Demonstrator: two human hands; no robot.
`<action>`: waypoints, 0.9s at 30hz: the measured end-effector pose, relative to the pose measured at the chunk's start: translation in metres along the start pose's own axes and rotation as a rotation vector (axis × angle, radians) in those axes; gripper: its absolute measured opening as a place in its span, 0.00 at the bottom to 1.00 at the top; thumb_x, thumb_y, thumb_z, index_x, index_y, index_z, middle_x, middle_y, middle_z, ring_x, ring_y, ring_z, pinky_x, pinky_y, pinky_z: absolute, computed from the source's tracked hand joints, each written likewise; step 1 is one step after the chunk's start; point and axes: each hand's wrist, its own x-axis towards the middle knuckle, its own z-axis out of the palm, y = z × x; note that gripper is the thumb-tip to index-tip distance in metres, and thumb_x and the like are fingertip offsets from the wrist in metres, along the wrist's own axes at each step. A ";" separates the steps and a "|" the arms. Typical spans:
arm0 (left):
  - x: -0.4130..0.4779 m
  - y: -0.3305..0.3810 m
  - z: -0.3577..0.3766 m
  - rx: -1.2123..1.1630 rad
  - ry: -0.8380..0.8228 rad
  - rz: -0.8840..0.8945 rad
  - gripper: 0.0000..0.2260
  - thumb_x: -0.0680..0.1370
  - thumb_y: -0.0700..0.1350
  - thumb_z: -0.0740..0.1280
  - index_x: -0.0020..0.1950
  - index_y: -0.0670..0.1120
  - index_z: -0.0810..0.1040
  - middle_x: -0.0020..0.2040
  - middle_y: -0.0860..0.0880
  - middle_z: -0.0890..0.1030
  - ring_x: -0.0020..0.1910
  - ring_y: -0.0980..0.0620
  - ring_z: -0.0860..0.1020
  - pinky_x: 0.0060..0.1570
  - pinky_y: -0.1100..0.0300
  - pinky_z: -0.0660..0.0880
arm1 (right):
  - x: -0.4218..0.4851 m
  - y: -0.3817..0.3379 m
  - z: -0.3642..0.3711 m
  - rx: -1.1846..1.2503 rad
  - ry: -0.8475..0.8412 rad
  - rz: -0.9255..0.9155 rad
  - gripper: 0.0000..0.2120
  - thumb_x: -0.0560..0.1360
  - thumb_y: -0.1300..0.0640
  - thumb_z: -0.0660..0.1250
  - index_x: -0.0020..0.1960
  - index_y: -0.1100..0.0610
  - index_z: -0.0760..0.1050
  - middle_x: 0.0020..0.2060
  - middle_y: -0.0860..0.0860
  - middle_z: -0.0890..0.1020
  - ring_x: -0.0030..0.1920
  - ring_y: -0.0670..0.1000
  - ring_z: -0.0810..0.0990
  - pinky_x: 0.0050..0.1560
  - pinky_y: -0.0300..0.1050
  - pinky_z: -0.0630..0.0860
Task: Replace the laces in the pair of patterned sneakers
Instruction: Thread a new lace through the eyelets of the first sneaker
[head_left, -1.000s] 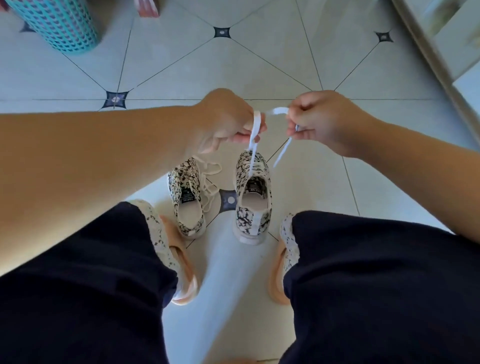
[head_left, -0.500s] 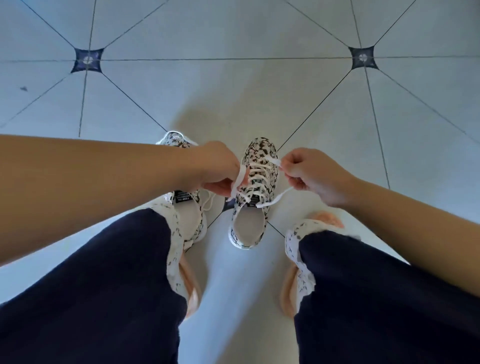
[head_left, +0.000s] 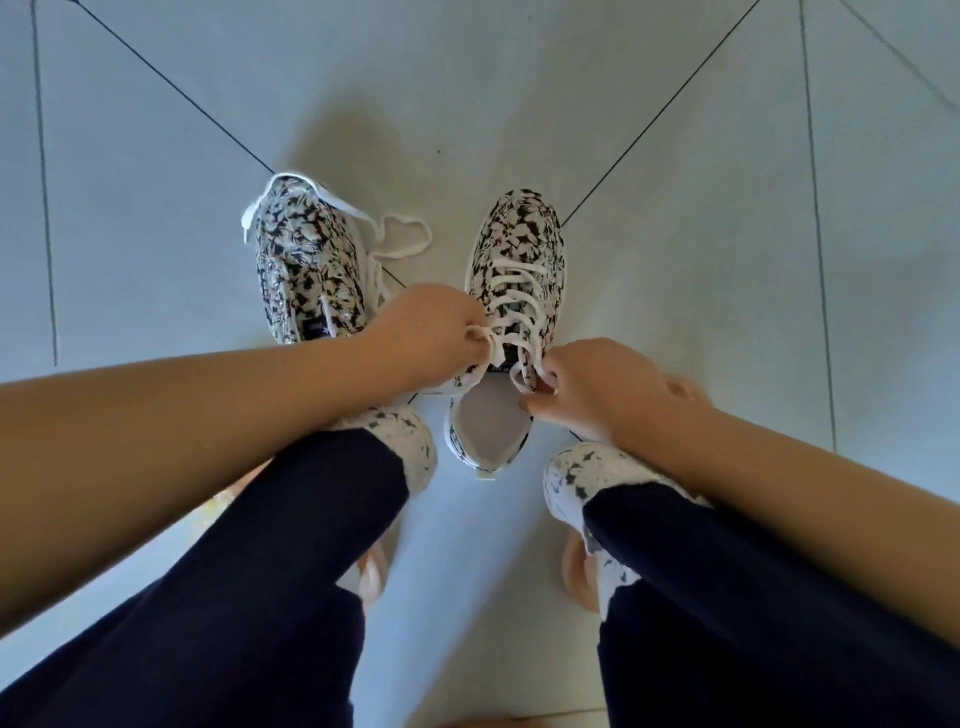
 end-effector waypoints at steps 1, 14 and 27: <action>-0.002 -0.001 0.000 -0.039 0.000 0.008 0.10 0.77 0.48 0.63 0.44 0.42 0.78 0.38 0.47 0.77 0.38 0.49 0.72 0.35 0.59 0.67 | 0.000 -0.001 -0.001 0.022 -0.017 -0.004 0.19 0.74 0.50 0.62 0.30 0.56 0.59 0.26 0.48 0.63 0.27 0.48 0.62 0.29 0.41 0.60; -0.030 0.004 -0.022 -0.066 0.112 0.199 0.07 0.76 0.48 0.65 0.51 0.50 0.80 0.40 0.57 0.76 0.40 0.58 0.73 0.41 0.70 0.66 | -0.022 -0.016 -0.032 0.311 0.017 -0.244 0.12 0.75 0.55 0.64 0.33 0.50 0.67 0.31 0.44 0.72 0.32 0.41 0.69 0.34 0.34 0.64; -0.037 0.002 0.027 -0.128 -0.178 0.044 0.08 0.79 0.38 0.54 0.49 0.46 0.73 0.45 0.49 0.77 0.44 0.50 0.74 0.39 0.65 0.68 | -0.017 -0.028 0.017 -0.261 -0.122 -0.452 0.21 0.78 0.63 0.53 0.71 0.61 0.61 0.64 0.53 0.70 0.63 0.52 0.67 0.62 0.45 0.70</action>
